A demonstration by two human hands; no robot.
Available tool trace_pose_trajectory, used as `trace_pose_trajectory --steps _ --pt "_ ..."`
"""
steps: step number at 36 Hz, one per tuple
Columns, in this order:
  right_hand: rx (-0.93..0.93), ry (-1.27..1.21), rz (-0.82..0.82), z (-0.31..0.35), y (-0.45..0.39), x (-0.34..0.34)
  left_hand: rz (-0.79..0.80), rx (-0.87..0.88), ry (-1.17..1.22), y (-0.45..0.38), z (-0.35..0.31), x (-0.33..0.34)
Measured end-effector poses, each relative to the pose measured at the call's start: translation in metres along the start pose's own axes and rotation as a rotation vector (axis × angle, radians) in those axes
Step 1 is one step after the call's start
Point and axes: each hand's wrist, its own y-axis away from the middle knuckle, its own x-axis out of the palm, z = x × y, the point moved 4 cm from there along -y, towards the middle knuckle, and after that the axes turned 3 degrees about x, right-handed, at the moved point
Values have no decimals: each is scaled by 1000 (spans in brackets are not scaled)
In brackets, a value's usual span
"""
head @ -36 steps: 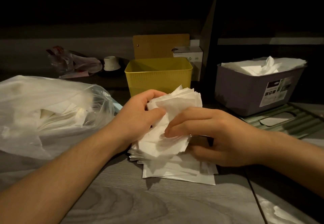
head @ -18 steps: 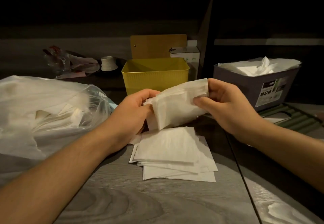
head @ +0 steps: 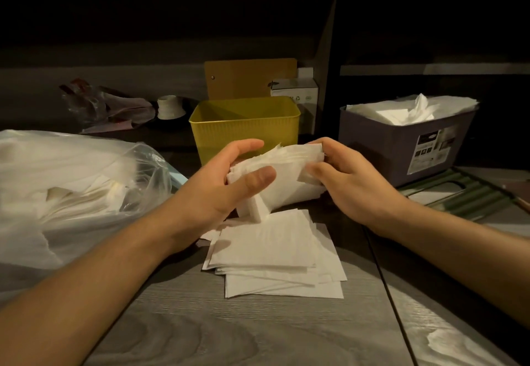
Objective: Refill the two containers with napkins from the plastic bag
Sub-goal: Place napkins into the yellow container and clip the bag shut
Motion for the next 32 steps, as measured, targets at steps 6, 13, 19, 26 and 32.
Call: trace_pose_trajectory --steps 6,13,19,26,32 --pt "-46 36 15 -1 4 -4 -20 -19 -92 -4 7 -2" --pt "-138 91 70 6 8 0 -149 77 -158 -9 9 -10" --pt "-232 301 102 5 10 5 -122 59 -124 -9 10 -8" --pt "-224 282 10 3 1 3 -69 45 -68 -7 9 -4" --pt "-214 205 88 6 1 7 -122 -31 191 -12 5 6"
